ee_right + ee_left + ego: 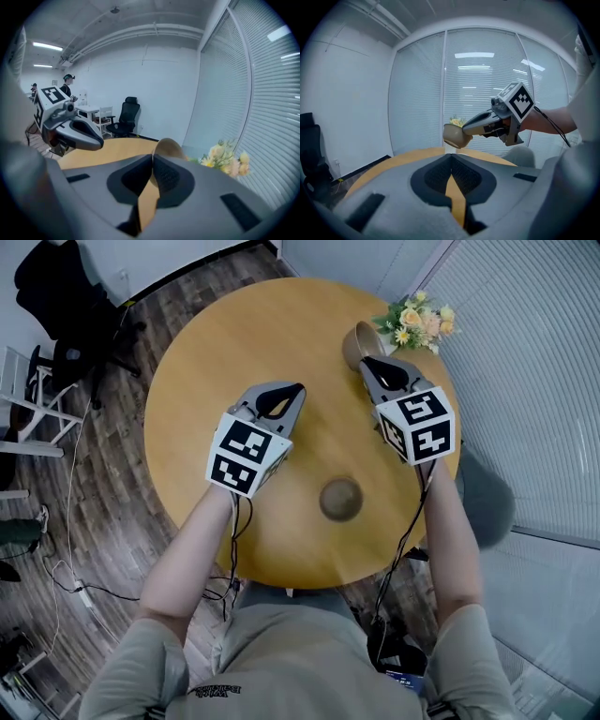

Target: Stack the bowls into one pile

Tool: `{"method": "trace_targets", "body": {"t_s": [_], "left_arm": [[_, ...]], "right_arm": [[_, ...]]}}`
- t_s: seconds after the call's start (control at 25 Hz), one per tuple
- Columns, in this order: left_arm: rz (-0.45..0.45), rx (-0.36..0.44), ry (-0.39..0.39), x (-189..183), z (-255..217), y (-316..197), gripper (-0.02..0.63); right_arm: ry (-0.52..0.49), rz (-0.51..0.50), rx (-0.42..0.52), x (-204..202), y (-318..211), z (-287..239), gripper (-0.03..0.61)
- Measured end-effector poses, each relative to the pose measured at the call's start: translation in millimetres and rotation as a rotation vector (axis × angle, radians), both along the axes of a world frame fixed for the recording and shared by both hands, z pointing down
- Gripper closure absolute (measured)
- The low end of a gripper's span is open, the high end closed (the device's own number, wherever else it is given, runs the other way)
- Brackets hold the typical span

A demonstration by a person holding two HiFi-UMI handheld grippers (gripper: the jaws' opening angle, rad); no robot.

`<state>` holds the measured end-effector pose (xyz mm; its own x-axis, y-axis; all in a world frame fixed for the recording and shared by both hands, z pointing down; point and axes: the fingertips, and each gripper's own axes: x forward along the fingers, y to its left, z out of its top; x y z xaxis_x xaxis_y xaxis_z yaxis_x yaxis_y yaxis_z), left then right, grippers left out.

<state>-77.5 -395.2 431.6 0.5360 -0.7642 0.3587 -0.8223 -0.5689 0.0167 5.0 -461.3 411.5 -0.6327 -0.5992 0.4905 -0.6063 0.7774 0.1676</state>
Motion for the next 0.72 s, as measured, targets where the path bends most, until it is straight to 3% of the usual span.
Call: {"method": "trace_targets", "body": {"t_s": [0.28, 0.56, 0.72], "left_arm": [[-0.015, 0.108, -0.009, -7.5, -67.2, 21.8, 0.595], [-0.002, 0.23, -0.081, -4.2, -123.3, 56.0, 0.595], [0.014, 0.268, -0.058, 0.6, -149.7, 72.2, 0.595]], "right_arm": [[-0.114, 0.006, 0.111, 13.2, 41.5, -88.0, 0.546], [-0.173, 0.021, 0.243, 40.1, 89.2, -159.4, 0.546], [-0.21, 0.048, 0.298, 54.5, 112.2, -185.0, 0.546]]}}
